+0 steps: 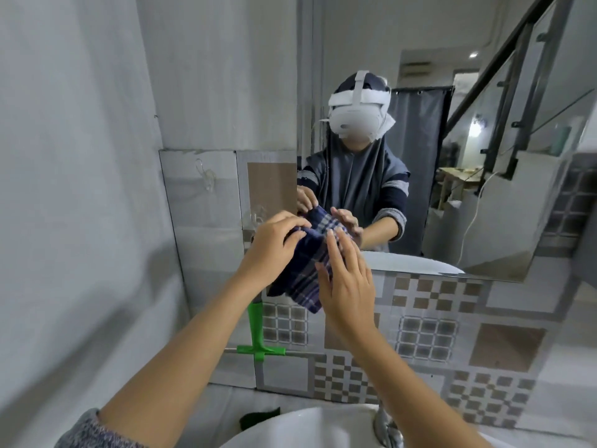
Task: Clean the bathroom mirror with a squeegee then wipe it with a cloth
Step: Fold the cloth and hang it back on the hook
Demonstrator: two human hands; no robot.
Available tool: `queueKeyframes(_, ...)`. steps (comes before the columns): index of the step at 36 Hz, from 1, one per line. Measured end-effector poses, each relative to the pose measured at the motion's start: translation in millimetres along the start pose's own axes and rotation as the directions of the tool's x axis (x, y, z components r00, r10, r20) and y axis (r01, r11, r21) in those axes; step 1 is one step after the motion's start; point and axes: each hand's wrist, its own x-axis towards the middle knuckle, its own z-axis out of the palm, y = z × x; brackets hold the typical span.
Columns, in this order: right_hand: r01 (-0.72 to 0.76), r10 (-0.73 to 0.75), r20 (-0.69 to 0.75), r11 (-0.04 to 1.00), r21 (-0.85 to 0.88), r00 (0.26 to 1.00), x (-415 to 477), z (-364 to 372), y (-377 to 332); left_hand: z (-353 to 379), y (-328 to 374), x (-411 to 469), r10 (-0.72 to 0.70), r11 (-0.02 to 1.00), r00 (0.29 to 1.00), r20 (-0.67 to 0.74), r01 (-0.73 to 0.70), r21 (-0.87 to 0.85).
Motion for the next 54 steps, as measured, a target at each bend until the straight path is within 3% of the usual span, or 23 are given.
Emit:
queueKeyframes(2, 0.002, -0.005, 0.028, 0.992, 0.125, 1.0, 1.6, -11.8, -3.9, -6.2, 8.1, -5.3, 0.03, 0.999, 0.999, 0.031, -0.029, -0.015)
queueKeyframes(5, -0.086, 0.025, 0.192, 0.943, 0.321, 0.981, 4.1, -27.0, -9.6, -17.3, 18.7, -15.4, 0.069, 0.997, 0.996, 0.059, -0.067, -0.036)
queueKeyframes(8, -0.147, 0.017, 0.274, 0.876, 0.46, 0.961, 1.7, -41.3, -14.9, -27.3, 24.1, -29.2, 0.059, 0.997, 0.998, 0.024, -0.058, -0.046)
queueKeyframes(13, -0.106, -0.028, 0.27, 0.877, 0.469, 0.963, -16.3, -58.2, -24.9, -20.5, 32.2, -77.6, -0.052, 0.999, 0.985, -0.162, 0.049, -0.024)
queueKeyframes(20, -0.146, 0.021, 0.247, 0.854, 0.5, 0.969, -53.1, -76.0, -30.5, 5.3, 63.7, -146.5, -0.278, 0.96, 0.892, -0.356, 0.24, -0.148)
queueKeyframes(23, -0.174, 0.053, 0.231, 0.821, 0.544, 0.972, -65.7, -85.3, -31.4, 13.8, 76.1, -162.7, -0.413, 0.903, 0.838, -0.358, 0.326, -0.28)
queueKeyframes(30, -0.26, 0.098, 0.298, 0.777, 0.573, 0.95, -95.7, -106.2, -23.4, 19.7, 92.9, -174.2, -0.528, 0.831, 0.818, -0.229, 0.441, -0.339)
queueKeyframes(33, -0.293, 0.108, 0.328, 0.751, 0.592, 0.939, -105.0, -118.5, -16.8, 15.4, 97.4, -175.6, -0.466, 0.865, 0.865, -0.183, 0.403, -0.299)
queueKeyframes(39, -0.311, 0.059, 0.392, 0.72, 0.62, 0.918, -112.8, -142.6, -7.9, -4.8, 114.2, -167.0, -0.165, 0.977, 0.983, -0.083, 0.152, -0.147)
queueKeyframes(46, -0.334, -0.026, 0.468, 0.667, 0.667, 0.883, -111.8, -146.2, -6.4, -37.0, 121.7, -154.4, 0.001, 0.998, 1.0, 0.001, -0.001, -0.065)
queueKeyframes(54, -0.406, -0.189, 0.543, 0.479, 0.778, 0.818, -112.9, -139.2, -31.9, -70.4, 121.7, -154.7, 0.014, 1.0, 0.993, 0.117, -0.011, -0.027)
